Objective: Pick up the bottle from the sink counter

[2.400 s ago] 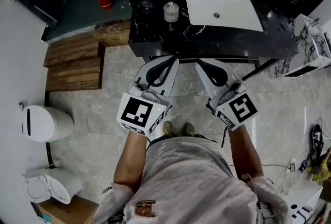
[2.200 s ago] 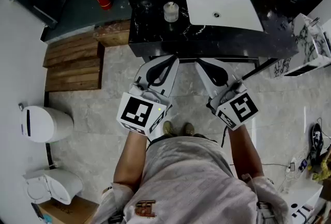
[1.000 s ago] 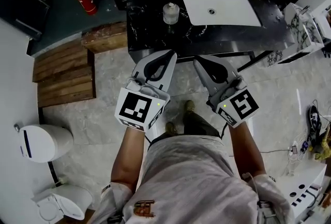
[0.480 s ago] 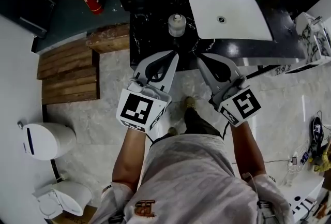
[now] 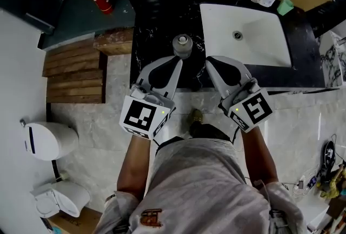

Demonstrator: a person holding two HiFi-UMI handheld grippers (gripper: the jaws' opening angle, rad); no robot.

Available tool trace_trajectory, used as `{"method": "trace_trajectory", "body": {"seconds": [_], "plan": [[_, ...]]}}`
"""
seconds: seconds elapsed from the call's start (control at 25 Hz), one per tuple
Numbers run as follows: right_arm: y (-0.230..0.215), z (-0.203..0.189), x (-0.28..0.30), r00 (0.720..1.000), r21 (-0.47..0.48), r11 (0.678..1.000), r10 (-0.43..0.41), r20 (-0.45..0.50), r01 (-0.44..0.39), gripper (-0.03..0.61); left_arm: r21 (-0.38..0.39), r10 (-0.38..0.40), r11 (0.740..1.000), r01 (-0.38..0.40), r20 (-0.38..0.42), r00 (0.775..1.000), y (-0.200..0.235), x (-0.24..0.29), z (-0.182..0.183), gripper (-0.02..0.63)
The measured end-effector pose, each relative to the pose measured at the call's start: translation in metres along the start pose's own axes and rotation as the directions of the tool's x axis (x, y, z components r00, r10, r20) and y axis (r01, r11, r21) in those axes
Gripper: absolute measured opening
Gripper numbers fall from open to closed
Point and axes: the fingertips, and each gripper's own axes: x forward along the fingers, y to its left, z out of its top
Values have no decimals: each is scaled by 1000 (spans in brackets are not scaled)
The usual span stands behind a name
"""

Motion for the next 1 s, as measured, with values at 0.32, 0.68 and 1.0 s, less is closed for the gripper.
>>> {"method": "trace_trajectory", "body": {"seconds": [0.32, 0.68, 1.0], "plan": [[-34, -10, 18, 996, 15, 996, 93, 2, -93, 2, 50, 37, 998, -32, -86, 996, 20, 47, -18, 194], [-55, -24, 31, 993, 40, 993, 112, -25, -111, 2, 53, -15, 998, 31, -271, 963, 40, 84, -75, 367], [-63, -31, 47, 996, 53, 995, 82, -44, -79, 1, 39, -59, 996, 78, -363, 930, 51, 98, -110, 373]]}}
